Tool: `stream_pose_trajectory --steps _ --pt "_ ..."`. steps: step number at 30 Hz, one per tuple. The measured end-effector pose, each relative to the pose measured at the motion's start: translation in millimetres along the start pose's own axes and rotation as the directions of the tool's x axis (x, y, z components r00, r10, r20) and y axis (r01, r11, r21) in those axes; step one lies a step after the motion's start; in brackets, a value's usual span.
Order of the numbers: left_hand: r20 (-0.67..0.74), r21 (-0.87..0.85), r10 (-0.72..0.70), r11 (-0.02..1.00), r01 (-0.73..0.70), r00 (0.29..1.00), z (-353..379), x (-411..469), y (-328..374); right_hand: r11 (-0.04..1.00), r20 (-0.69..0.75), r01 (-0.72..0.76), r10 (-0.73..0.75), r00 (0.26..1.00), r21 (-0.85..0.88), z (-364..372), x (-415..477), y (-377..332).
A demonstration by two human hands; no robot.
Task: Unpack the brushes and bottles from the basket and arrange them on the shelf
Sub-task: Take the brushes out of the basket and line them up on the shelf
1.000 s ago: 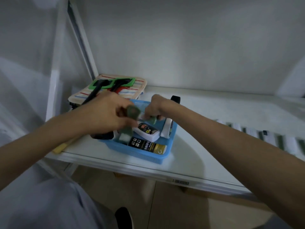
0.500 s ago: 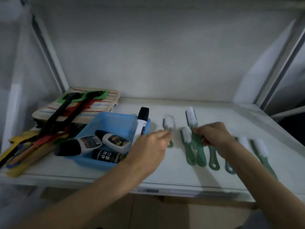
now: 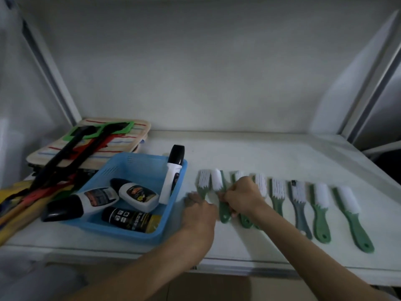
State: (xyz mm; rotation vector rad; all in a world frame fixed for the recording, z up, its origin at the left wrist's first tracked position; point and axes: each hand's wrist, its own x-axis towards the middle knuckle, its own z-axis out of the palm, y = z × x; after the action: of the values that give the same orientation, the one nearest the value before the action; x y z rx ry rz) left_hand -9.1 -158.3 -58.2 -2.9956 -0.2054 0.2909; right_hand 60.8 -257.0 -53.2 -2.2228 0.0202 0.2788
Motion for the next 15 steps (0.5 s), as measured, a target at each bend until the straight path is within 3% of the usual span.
stream_pose_trajectory --steps 3,6,10,15 --pt "0.118 -0.154 0.112 0.984 -0.093 0.987 -12.3 -3.1 -8.2 0.998 -0.015 0.007 -0.008 1.0 -0.058 8.5 -2.0 -1.8" --pt "0.065 -0.276 0.226 0.94 -0.2 0.972 -10.2 -3.6 -18.9 0.995 -0.034 0.01 -0.013 0.999 -0.096 9.5 -1.4 -2.4" --pt "0.108 -0.198 0.275 0.947 -0.251 0.955 -0.5 -6.7 -18.6 0.983 -0.066 0.024 -0.037 0.997 -0.179 8.0 -4.8 -1.3" --pt "-0.007 -0.104 0.237 0.966 -0.236 0.971 6.4 -5.4 -14.1 0.938 -0.102 0.034 -0.073 0.992 -0.344 6.0 -19.9 -10.0"
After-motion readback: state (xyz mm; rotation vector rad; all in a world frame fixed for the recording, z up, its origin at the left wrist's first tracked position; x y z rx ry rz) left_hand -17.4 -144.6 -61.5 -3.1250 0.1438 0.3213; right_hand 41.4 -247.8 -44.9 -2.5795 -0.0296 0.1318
